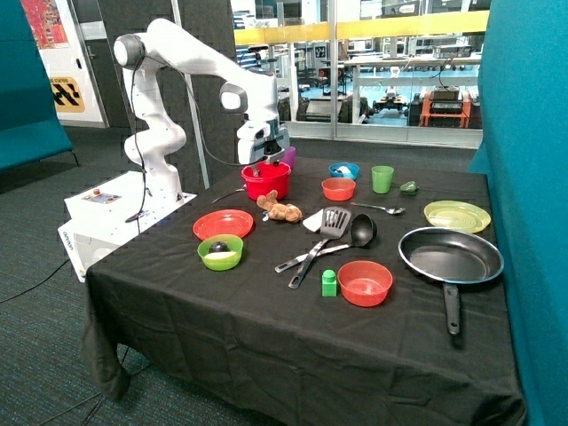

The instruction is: Hide the teddy bear in the red bowl

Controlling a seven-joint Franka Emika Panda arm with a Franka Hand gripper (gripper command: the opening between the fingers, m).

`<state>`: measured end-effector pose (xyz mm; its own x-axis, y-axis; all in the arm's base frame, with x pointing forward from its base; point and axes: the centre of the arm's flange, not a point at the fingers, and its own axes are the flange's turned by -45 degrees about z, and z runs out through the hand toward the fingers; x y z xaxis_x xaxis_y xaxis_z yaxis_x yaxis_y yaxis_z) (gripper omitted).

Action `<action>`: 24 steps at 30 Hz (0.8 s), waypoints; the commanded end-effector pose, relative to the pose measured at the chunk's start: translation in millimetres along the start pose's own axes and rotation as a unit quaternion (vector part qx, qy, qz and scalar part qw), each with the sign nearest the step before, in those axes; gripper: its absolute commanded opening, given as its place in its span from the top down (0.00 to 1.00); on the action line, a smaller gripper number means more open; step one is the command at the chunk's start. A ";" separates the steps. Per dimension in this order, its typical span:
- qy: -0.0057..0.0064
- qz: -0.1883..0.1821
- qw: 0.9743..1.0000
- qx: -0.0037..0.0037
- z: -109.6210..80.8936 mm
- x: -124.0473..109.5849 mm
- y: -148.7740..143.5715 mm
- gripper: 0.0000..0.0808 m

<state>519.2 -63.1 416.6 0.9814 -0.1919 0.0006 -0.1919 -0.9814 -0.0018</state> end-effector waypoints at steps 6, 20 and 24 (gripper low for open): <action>0.000 0.051 0.999 -0.001 20.9 23.1 18.4 0.25; 0.000 0.041 0.999 -0.001 47.7 21.0 15.7 0.23; 0.000 0.038 0.999 -0.001 55.9 23.5 17.5 0.23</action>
<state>538.5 -80.4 379.8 0.9624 -0.2716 -0.0061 -0.2715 -0.9624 0.0039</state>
